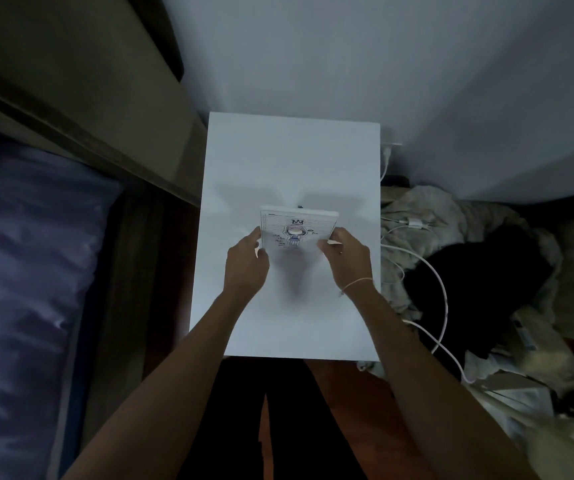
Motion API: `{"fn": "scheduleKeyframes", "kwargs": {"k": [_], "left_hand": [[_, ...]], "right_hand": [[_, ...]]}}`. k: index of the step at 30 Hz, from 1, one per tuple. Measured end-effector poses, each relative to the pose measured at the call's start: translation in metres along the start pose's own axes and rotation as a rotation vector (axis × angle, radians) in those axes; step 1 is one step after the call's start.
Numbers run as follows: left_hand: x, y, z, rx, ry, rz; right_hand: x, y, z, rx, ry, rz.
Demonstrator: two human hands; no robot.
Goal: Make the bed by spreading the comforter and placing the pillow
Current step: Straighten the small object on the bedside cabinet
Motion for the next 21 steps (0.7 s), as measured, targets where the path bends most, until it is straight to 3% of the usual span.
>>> {"fn": "scheduleKeyframes", "kwargs": {"k": [9,21], "left_hand": [[0.001,-0.006,0.017,-0.005,-0.054,-0.05],[-0.046,0.144,0.011,-0.087,-0.037,0.044]], "right_hand": [[-0.009,-0.021,0.017,-0.145,-0.064,0.031],[0.057,0.121,0.034,-0.16,0.016,-0.045]]}}
Point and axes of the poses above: each hand's wrist, its own y-axis towards the middle knuckle, its own z-axis out of the palm, x = y × z, the point moved 10 cm from there along y, towards the middle knuckle, and after that the axes turned 10 degrees about -x, right-handed, at the moved point
